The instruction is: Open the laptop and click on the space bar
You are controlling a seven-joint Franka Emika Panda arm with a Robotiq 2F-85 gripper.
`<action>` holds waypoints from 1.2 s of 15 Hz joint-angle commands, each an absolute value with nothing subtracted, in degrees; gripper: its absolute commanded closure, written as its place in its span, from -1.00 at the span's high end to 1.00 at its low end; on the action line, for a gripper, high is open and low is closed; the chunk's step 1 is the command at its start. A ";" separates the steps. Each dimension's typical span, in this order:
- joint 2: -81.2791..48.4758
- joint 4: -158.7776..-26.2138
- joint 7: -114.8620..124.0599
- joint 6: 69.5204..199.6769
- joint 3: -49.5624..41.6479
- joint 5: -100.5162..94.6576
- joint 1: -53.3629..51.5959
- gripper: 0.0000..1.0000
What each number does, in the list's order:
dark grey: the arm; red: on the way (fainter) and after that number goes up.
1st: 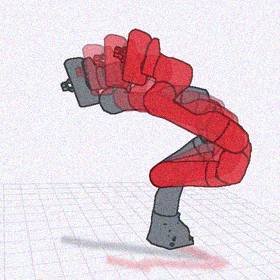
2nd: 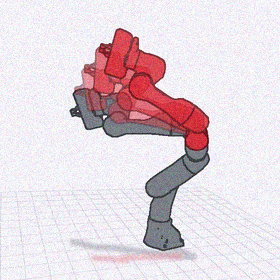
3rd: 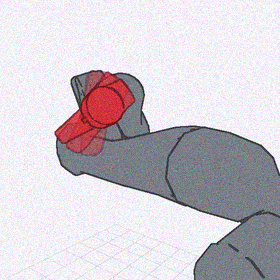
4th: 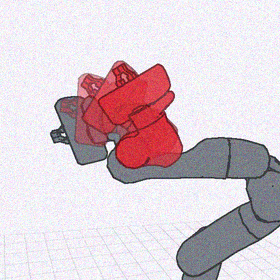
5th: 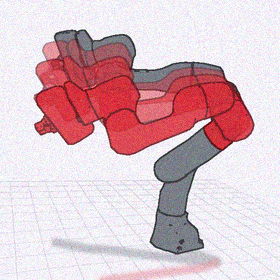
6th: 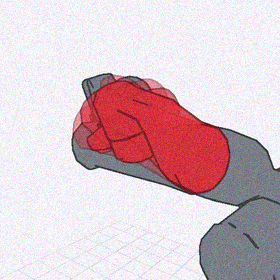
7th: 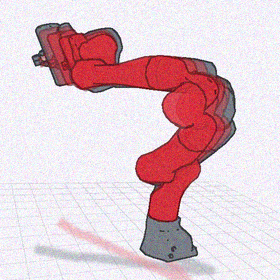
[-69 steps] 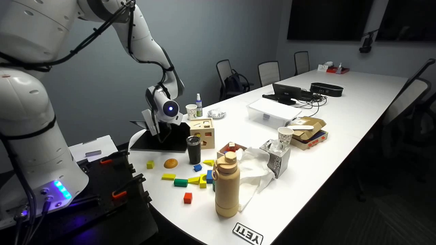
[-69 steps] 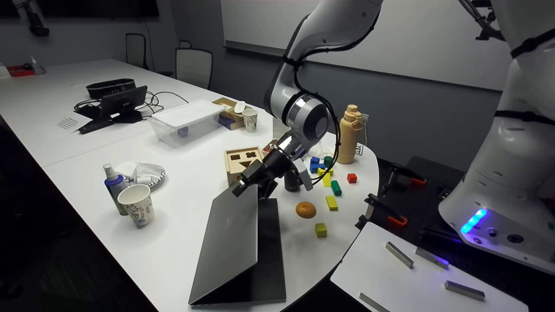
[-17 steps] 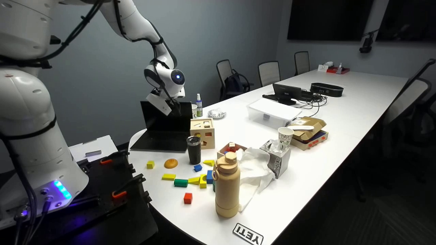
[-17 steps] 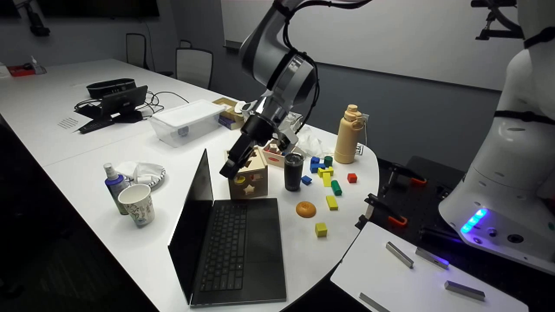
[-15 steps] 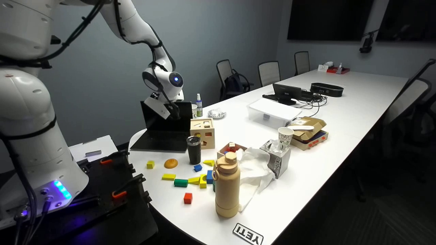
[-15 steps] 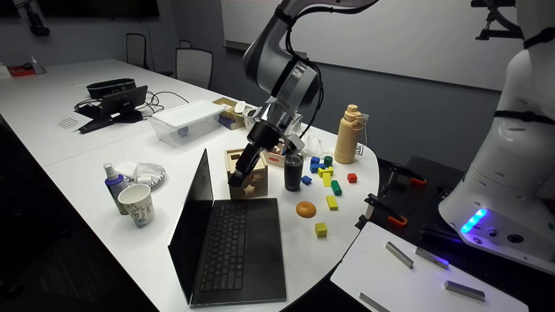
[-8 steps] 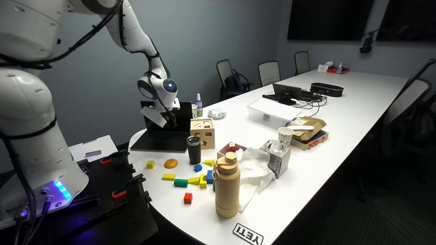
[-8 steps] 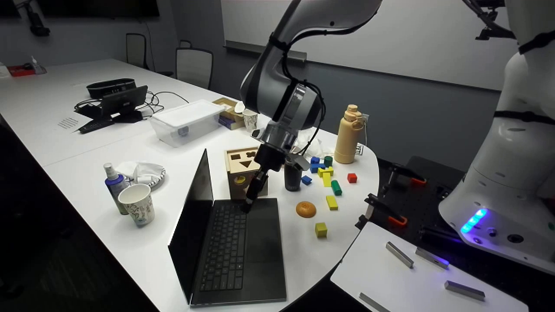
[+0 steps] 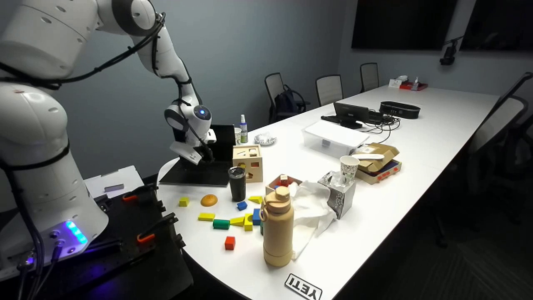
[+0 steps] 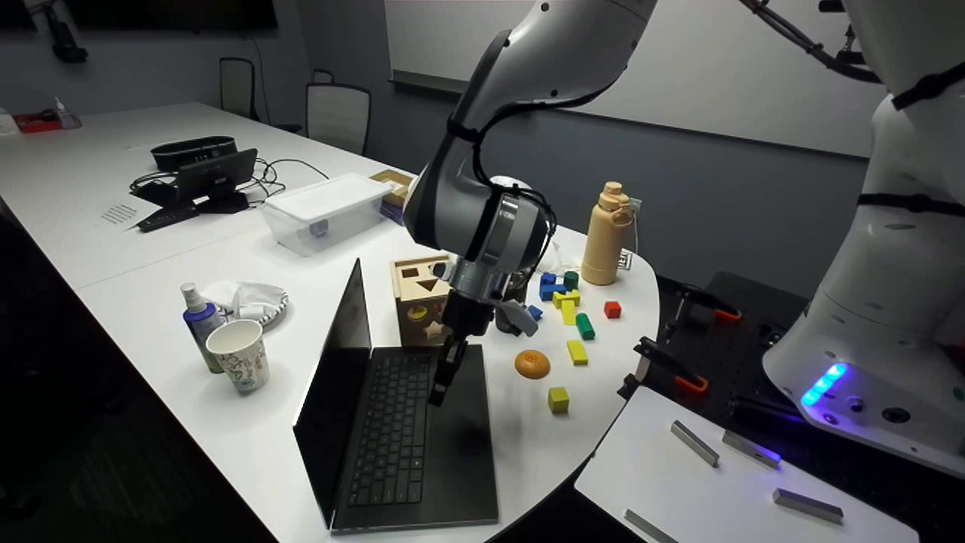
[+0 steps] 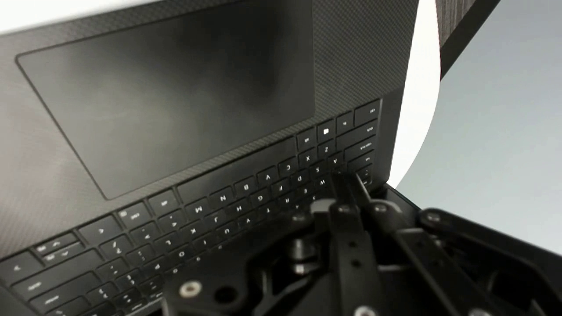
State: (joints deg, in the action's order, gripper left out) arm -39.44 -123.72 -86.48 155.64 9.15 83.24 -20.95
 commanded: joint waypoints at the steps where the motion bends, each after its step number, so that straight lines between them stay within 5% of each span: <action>1: -43.00 -120.14 -88.17 157.76 9.19 84.11 -21.78 -1.00; 18: -55.94 -107.81 -88.85 159.60 9.05 84.12 -22.62 -1.00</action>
